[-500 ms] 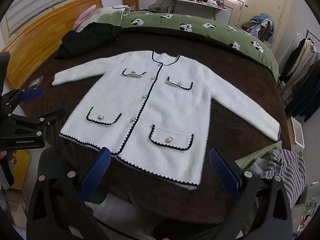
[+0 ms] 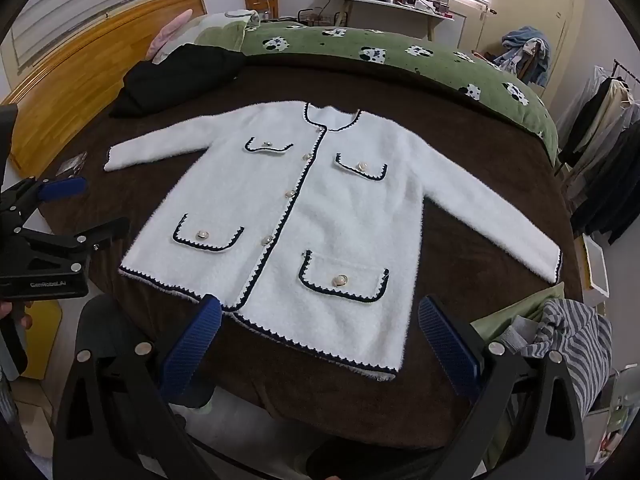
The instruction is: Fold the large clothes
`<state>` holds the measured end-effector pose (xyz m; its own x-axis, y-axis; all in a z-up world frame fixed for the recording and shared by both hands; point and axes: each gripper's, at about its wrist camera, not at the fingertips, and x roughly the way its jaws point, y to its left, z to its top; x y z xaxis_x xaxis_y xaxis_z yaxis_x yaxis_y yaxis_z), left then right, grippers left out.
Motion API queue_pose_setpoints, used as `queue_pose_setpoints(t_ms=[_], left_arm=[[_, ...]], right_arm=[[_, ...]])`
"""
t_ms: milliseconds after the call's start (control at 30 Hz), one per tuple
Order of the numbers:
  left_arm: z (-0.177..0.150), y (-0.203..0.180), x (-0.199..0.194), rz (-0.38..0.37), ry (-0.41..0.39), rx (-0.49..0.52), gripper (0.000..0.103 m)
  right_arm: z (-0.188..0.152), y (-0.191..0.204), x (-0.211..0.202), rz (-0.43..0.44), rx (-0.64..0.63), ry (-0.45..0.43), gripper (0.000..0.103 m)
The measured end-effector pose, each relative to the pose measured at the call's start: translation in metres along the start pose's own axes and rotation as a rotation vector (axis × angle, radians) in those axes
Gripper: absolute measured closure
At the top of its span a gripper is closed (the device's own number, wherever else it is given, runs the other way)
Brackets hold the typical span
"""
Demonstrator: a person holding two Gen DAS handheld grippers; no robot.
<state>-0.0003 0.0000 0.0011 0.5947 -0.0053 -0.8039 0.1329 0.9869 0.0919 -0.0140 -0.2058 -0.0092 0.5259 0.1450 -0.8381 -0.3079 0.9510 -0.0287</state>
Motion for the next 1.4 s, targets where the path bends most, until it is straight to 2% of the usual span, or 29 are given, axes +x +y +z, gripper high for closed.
queue_pose_setpoints(t_ms=[467, 1400], left_arm=[[-0.0008, 0.0033, -0.0092, 0.006, -0.004, 0.005, 0.006], [0.0016, 0.0023, -0.0010, 0.004, -0.003, -0.003, 0.006]], right_arm=[[0.0000, 0.0007, 0.0002, 0.002, 0.004, 0.002, 0.006], [-0.0015, 0.0011, 0.0024, 0.008, 0.005, 0.010, 0.006]])
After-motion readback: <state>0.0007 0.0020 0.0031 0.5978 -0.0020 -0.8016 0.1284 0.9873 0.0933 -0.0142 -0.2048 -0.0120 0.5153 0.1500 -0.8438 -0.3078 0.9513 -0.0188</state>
